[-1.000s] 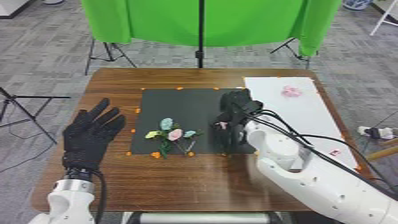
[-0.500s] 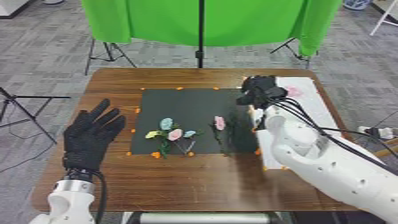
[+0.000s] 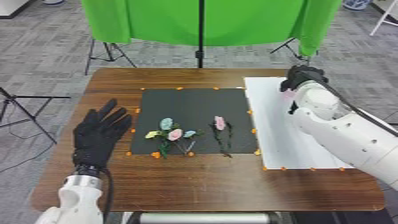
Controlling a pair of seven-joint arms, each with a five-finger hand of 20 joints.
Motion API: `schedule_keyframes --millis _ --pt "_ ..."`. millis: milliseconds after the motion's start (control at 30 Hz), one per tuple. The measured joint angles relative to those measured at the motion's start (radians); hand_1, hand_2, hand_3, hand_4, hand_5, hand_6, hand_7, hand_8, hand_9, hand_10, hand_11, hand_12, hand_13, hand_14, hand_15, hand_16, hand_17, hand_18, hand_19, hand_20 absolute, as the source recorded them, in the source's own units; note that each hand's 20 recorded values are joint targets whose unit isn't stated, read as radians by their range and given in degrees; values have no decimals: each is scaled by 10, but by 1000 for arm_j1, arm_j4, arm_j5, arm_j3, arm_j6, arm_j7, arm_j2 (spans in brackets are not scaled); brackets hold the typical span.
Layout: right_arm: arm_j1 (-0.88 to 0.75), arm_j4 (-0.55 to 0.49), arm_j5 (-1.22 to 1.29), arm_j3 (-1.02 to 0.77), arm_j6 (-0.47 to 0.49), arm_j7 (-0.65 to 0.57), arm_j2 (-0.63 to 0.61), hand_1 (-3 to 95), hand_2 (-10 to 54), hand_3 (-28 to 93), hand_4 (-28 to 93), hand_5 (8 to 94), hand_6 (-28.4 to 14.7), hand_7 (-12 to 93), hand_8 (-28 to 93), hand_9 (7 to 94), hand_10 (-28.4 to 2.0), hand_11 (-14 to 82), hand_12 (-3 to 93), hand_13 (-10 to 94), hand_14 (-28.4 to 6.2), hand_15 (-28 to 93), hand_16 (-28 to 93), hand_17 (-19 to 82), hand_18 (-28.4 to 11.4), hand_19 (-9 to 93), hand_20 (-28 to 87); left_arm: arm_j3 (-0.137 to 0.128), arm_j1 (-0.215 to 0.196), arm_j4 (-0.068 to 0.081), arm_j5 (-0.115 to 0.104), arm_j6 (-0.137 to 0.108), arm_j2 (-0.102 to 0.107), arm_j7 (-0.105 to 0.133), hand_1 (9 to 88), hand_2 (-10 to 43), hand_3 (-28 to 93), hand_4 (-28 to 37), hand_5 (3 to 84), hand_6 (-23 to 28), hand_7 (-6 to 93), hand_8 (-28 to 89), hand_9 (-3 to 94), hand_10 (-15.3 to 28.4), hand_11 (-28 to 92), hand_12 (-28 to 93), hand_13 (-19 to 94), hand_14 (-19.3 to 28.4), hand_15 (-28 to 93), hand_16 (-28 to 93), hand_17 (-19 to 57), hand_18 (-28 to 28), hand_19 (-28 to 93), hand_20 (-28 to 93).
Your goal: Arrange flowers
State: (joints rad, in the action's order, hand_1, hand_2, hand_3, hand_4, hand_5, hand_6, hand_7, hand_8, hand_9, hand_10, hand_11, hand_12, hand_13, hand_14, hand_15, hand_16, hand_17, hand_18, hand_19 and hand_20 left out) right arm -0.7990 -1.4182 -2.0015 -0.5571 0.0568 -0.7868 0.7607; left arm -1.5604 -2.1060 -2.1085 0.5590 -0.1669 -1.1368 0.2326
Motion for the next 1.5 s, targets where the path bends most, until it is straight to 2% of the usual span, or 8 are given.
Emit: schedule_keyframes --millis 333,433,567,933,1100,1167,1400,1500 --pt "-9 129 -36 -14 85 24 82 322 -95 836 -283 459 50 177 -147 496 -159 167 135 426 -152 711 48 142 -210 857 581 11 26 0 -18 -1 20 7 204 99 768 -283 390 102 133 -94 361 210 257 116 259 282 543 -84 -85 284 591 91" --pt "-13 130 -92 -3 100 43 87 382 -95 815 -282 581 64 178 -155 654 -114 216 139 554 -103 692 80 189 -204 882 555 10 21 0 -20 0 23 6 204 99 768 -283 390 102 133 -94 360 210 258 116 259 282 543 -84 -85 284 592 91" --pt "-25 130 -163 16 82 45 85 543 -95 674 -283 840 58 183 -9 919 -42 142 315 728 -40 647 211 271 -196 925 510 3 15 -1 -19 4 19 -3 203 99 768 -283 390 102 132 -94 360 210 259 116 259 282 543 -84 -85 284 592 92" --pt "-104 81 -191 22 -130 28 34 561 -95 696 -283 889 37 173 20 937 -51 213 285 786 -33 626 252 323 -212 932 548 -11 -18 -18 -19 7 14 -5 204 99 768 -283 393 105 130 -93 361 211 259 115 260 282 543 -84 -85 284 591 93" --pt "-145 -47 -164 35 -336 10 -31 543 -95 728 -283 882 32 174 31 937 -57 211 300 762 -50 662 251 306 -209 932 563 -24 -36 -26 -18 7 14 -5 205 99 768 -283 395 106 130 -92 361 211 259 116 260 283 544 -85 -85 284 591 93" --pt "-199 -142 -167 -36 -353 23 -54 539 -95 731 -283 875 28 178 35 937 -60 212 306 741 -59 683 244 294 -208 932 562 -28 -42 -29 -18 7 13 -5 205 99 768 -283 395 106 130 -92 361 210 259 116 260 283 544 -85 -85 284 591 93" --pt "-407 -435 -210 -312 -130 147 -41 533 -95 737 -283 859 25 186 32 934 -61 213 327 718 -70 711 217 275 -209 932 553 -34 -51 -33 -14 8 5 -8 207 100 767 -283 395 107 129 -92 361 211 259 115 260 283 546 -85 -84 284 592 94" --pt "-467 -497 -222 -324 -112 151 -2 531 -95 736 -283 856 25 190 29 928 -62 218 331 712 -74 717 209 270 -210 932 548 -38 -52 -34 -10 9 -3 -17 207 100 768 -283 396 107 129 -92 361 211 259 115 260 283 546 -85 -84 284 592 94"
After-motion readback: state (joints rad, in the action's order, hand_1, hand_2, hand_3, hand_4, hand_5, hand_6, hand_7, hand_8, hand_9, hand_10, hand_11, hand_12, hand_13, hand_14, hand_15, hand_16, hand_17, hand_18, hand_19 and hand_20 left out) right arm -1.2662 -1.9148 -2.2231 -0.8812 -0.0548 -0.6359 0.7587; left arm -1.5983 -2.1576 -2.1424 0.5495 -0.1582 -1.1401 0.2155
